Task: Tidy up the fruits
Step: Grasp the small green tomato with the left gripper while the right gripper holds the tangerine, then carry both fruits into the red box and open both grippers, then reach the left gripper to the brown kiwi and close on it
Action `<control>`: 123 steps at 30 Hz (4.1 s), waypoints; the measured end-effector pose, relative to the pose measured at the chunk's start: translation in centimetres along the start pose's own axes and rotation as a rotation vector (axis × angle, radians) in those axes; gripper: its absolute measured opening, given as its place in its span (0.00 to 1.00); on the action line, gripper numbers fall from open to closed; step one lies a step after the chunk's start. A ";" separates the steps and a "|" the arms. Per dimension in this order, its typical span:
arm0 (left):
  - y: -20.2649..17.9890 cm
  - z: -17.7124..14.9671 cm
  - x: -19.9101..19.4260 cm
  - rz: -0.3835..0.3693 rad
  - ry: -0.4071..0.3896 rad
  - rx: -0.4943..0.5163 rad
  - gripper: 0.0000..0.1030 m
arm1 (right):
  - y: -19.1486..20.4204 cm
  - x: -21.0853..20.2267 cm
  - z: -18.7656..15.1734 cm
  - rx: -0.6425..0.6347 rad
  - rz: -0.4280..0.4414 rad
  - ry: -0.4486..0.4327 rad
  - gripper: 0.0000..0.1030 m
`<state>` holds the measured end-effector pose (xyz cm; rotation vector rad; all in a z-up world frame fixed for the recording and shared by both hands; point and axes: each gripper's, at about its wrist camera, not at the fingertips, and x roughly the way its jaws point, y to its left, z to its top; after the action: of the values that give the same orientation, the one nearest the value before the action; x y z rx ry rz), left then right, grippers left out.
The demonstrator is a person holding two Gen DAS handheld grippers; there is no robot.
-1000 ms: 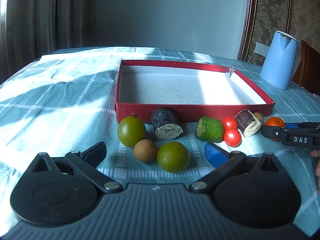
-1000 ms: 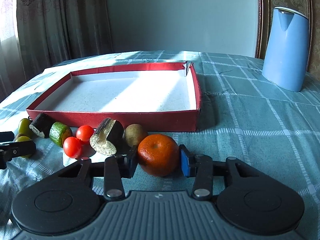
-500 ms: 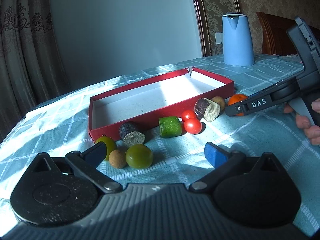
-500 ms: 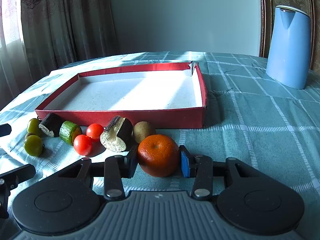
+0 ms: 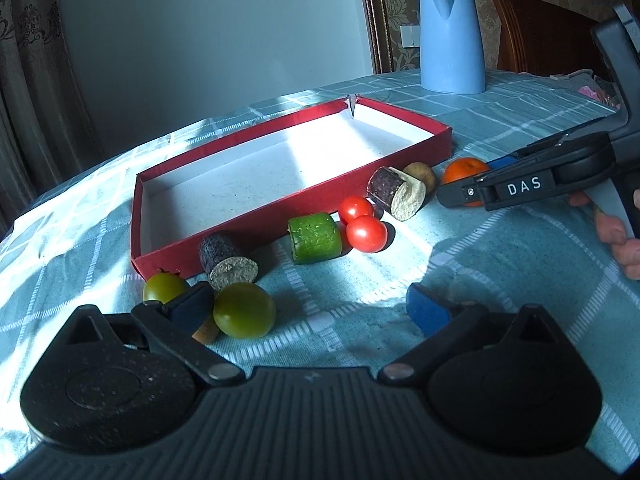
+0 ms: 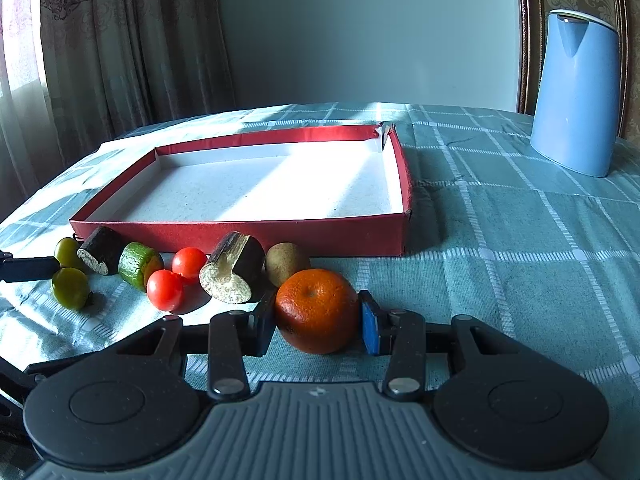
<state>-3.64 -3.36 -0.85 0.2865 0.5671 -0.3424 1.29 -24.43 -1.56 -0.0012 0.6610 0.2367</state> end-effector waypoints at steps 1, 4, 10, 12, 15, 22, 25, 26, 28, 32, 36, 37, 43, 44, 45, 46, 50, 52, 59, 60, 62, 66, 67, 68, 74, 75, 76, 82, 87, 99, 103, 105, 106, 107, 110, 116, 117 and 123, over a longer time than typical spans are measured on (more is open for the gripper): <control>0.5 0.2 0.4 -0.010 0.006 -0.006 0.98 | 0.0 0.0 0.0 -0.001 -0.001 0.000 0.40; 1.1 0.6 0.9 -0.023 0.014 -0.016 0.95 | 0.0 -0.1 0.0 -0.001 -0.001 0.000 0.41; 0.7 -0.5 -0.8 0.023 0.012 0.029 0.79 | 0.1 -0.1 0.0 -0.001 -0.005 -0.002 0.41; 1.1 -0.3 -0.6 0.015 0.016 0.012 0.79 | 0.1 -0.1 0.0 -0.006 -0.006 -0.004 0.41; 1.0 0.7 0.8 0.026 0.032 0.027 0.79 | 0.1 -0.1 0.0 -0.004 -0.005 -0.002 0.41; 1.5 0.3 0.2 0.059 0.041 0.050 0.57 | 0.1 -0.1 0.0 -0.005 -0.008 -0.002 0.41; 1.8 -0.2 -0.1 0.079 0.053 0.037 0.51 | 0.1 -0.2 -0.1 -0.006 -0.010 -0.003 0.41; 1.8 -0.3 0.0 0.089 0.054 0.038 0.49 | 0.1 -0.2 0.0 -0.003 -0.008 -0.003 0.41; 1.8 -0.3 0.1 0.118 0.049 0.036 0.39 | 0.0 -0.2 -0.1 -0.002 -0.008 -0.002 0.41; 2.3 -0.4 0.1 0.145 0.050 0.005 0.32 | 0.0 -0.2 -0.1 -0.004 -0.009 -0.002 0.41; 2.3 -0.5 -0.3 0.151 0.048 -0.006 0.31 | 0.0 -0.2 -0.1 -0.005 -0.008 -0.007 0.41; 2.3 -0.4 -0.4 0.147 0.051 -0.013 0.31 | 0.0 -0.3 -0.1 -0.007 -0.007 -0.010 0.41; 2.0 0.7 -1.1 0.045 0.046 -0.057 0.31 | 0.4 -1.6 0.3 -0.038 -0.001 -0.077 0.40; 1.9 1.1 -1.2 0.034 0.039 -0.053 0.31 | 0.5 -1.7 0.5 -0.048 -0.002 -0.083 0.40; 1.9 1.4 -1.2 0.021 0.031 -0.057 0.31 | 0.5 -1.7 0.9 -0.059 -0.009 -0.089 0.40; 1.9 1.9 -1.3 0.008 0.018 -0.064 0.31 | 0.6 -1.7 1.1 -0.065 -0.014 -0.093 0.40; 2.1 3.7 -0.4 0.014 -0.005 -0.080 0.31 | 0.6 -1.0 2.8 -0.104 -0.052 -0.116 0.40; 2.9 5.0 0.8 0.015 -0.003 -0.116 0.31 | 0.5 -0.2 3.9 -0.111 -0.070 -0.119 0.40; 6.0 8.1 6.2 0.091 0.010 -0.232 0.31 | 0.5 4.9 7.9 -0.126 -0.112 -0.090 0.40; 6.6 8.3 7.2 0.095 0.018 -0.255 0.31 | 0.5 5.9 8.4 -0.130 -0.113 -0.075 0.40; 7.5 8.4 8.6 0.116 0.033 -0.283 0.31 | 0.3 7.6 9.2 -0.114 -0.102 -0.042 0.40; 8.7 8.4 10.6 0.176 0.060 -0.298 0.31 | 0.4 10.6 10.2 -0.108 -0.092 0.013 0.40; 9.0 8.3 11.0 0.183 0.064 -0.310 0.31 | 0.5 11.0 10.3 -0.114 -0.097 0.019 0.40; 9.2 8.2 11.3 0.183 0.070 -0.318 0.31 | 0.5 11.6 10.3 -0.122 -0.099 0.035 0.40; 9.7 8.1 11.7 0.178 0.065 -0.327 0.33 | 0.5 12.8 10.3 -0.123 -0.104 0.060 0.40; 9.6 8.0 11.8 0.188 0.072 -0.317 0.34 | 0.5 12.9 10.3 -0.119 -0.104 0.060 0.41; 9.5 8.0 11.9 0.195 0.079 -0.314 0.33 | 0.4 12.8 10.4 -0.119 -0.103 0.061 0.41; 9.6 7.9 11.4 0.199 0.058 -0.324 0.63 | 0.7 12.8 10.3 -0.143 -0.116 0.046 0.50; 9.4 7.7 10.0 0.244 -0.025 -0.320 0.90 | 0.7 12.5 10.1 -0.152 -0.134 0.015 0.67; 9.4 5.3 4.6 0.285 -0.174 -0.337 0.98 | -0.2 7.9 8.4 -0.114 -0.136 -0.111 0.67; 9.8 3.0 1.7 0.294 -0.199 -0.354 1.00 | -0.5 5.0 8.0 -0.079 -0.096 -0.155 0.67; 10.0 1.6 0.5 0.293 -0.196 -0.363 1.00 | -0.5 3.7 7.6 -0.068 -0.072 -0.175 0.67; 10.1 0.8 -0.2 0.292 -0.189 -0.367 1.00 | -0.5 3.0 7.3 -0.062 -0.066 -0.186 0.67; 10.2 0.3 -0.7 0.294 -0.187 -0.373 1.00 | -0.5 2.3 7.0 -0.059 -0.062 -0.199 0.67; 10.7 -1.8 -2.8 0.277 -0.186 -0.415 1.00 | -0.3 0.9 5.9 -0.071 -0.058 -0.231 0.67; 11.6 -4.1 -4.1 0.167 -0.146 -0.513 1.00 | -0.6 -0.5 4.3 -0.045 -0.035 -0.231 0.67; 11.3 -4.0 -4.1 0.174 -0.148 -0.495 1.00 | -0.7 -0.5 4.1 -0.041 -0.040 -0.227 0.67; 9.1 -3.1 -2.6 0.193 -0.061 -0.359 1.00 | -1.4 -0.6 3.6 -0.009 -0.068 -0.204 0.67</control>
<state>-3.61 6.64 -0.29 -0.0160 0.5253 -0.0591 3.40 -25.66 1.55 -0.0076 0.4564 0.1715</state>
